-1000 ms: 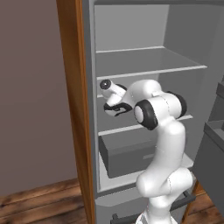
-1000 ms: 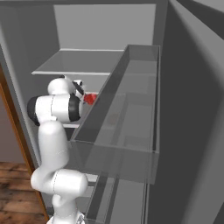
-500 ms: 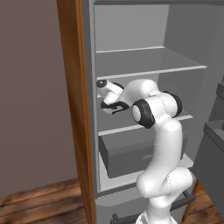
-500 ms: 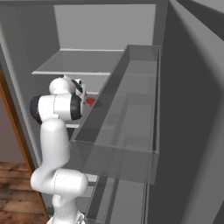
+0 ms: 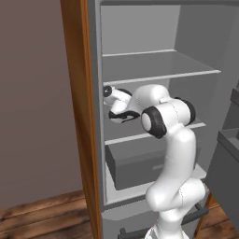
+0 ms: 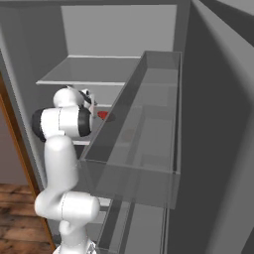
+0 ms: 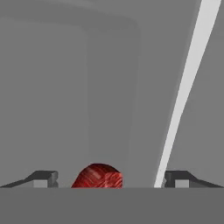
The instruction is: Place the steak on the counter behind the older steak on the same shelf of the fridge to maintain FIFO order. Close the fridge door when finished.
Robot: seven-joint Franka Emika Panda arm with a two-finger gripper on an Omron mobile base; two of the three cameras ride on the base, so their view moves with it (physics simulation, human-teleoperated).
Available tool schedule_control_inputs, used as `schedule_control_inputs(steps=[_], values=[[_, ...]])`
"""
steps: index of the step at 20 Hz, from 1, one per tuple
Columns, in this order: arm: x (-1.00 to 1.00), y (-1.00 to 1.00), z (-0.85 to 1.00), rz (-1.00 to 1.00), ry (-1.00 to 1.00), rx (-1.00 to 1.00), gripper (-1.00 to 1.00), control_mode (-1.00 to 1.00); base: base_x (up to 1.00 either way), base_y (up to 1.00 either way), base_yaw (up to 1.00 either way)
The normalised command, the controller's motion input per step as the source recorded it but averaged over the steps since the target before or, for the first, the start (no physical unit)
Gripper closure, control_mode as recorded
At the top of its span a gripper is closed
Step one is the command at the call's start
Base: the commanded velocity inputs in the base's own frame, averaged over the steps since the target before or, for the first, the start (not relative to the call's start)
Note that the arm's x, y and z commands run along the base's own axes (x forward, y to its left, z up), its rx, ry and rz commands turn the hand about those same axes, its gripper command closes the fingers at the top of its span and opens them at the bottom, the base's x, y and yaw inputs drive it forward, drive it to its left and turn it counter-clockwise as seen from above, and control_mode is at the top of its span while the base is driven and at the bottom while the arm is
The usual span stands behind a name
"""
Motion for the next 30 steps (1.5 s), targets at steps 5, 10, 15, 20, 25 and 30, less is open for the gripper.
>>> schedule_control_inputs(steps=[5,10,15,20,25,30], values=[[-0.69,0.00,-0.16,0.02,-0.15,-0.02,-1.00,-1.00,0.00,0.00,0.00],[-0.70,0.00,0.01,0.00,-0.08,0.00,-1.00,-1.00,0.00,0.00,0.00],[-0.57,-0.03,0.35,0.00,0.00,0.00,-1.00,-1.00,0.00,0.00,0.00],[-0.63,0.00,0.37,0.00,0.07,0.03,-1.00,-1.00,0.00,0.00,0.00],[-0.70,0.00,0.29,0.00,0.05,0.04,-1.00,-1.00,0.00,0.00,0.00],[-0.84,0.00,0.32,-0.03,0.01,0.06,-1.00,-1.00,0.00,0.00,0.00]])
